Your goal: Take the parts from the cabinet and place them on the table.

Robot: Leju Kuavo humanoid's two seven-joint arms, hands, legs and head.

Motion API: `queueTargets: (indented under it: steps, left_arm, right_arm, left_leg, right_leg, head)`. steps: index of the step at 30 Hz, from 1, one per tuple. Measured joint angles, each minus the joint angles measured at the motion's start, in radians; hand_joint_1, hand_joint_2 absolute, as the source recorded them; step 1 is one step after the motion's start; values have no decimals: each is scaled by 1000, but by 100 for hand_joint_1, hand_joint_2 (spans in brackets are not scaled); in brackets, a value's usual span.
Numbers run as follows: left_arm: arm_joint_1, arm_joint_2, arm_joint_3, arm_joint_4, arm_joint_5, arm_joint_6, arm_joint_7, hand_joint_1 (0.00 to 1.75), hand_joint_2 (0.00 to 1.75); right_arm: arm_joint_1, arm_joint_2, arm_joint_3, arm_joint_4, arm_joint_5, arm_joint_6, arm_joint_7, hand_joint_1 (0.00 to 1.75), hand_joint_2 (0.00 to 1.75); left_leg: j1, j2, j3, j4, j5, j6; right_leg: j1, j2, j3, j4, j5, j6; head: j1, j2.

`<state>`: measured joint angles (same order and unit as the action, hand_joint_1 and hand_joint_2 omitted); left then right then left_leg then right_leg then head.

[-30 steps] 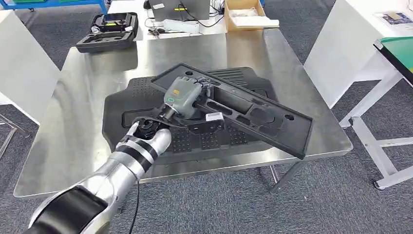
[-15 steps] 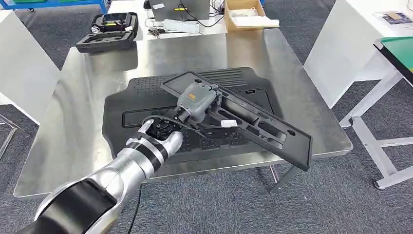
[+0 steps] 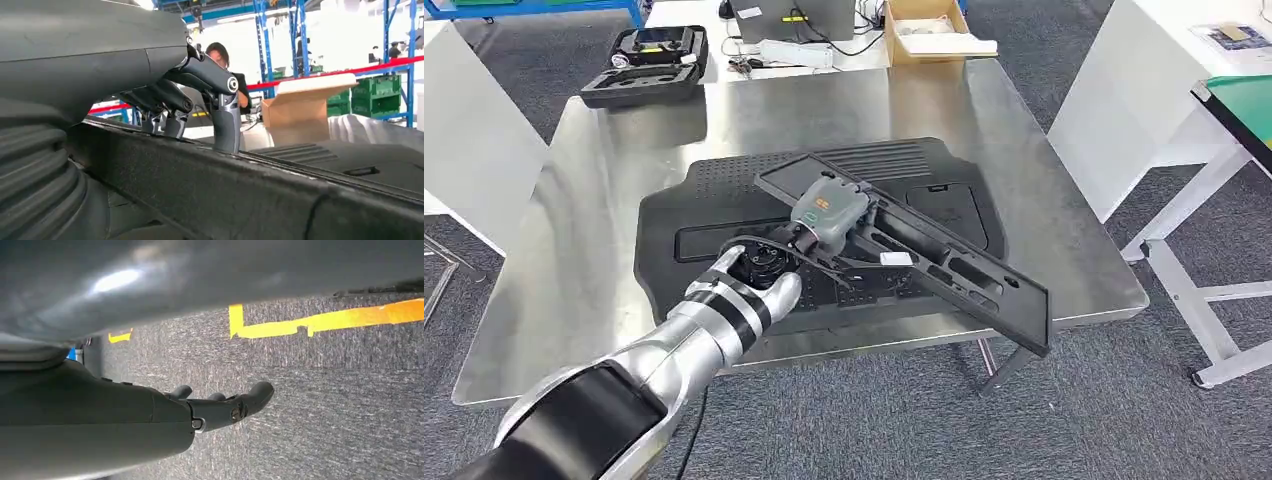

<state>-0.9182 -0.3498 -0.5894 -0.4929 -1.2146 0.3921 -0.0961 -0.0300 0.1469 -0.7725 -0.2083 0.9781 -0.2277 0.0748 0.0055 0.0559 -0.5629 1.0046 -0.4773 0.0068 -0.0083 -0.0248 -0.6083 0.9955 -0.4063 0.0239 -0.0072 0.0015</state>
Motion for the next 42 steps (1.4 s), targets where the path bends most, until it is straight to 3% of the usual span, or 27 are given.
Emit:
queueTargets:
  steps: [21, 37, 42]
  left_arm:
    - [-46, 0, -7, 74, 9, -17, 31, 175, 175]
    - [-95, 6, 10, 132, -11, -133, 154, 175, 175]
    - [-102, 15, 22, 143, -12, -141, 162, 175, 175]
  right_arm:
    - [0, 0, 2, 0, 11, 8, -2, 0, 0]
    - [0, 3, 8, 0, 29, 18, -10, 0, 0]
    - [0, 5, 8, 0, 30, 19, -11, 0, 0]
  left_leg:
    - [0, 0, 0, 0, 0, 0]
    - [0, 0, 0, 0, 0, 0]
    - [0, 0, 0, 0, 0, 0]
  right_leg:
    - [0, 0, 0, 0, 0, 0]
    - [0, 0, 0, 0, 0, 0]
    - [0, 0, 0, 0, 0, 0]
  head:
    - [0, 0]
    - [0, 0]
    - [0, 0]
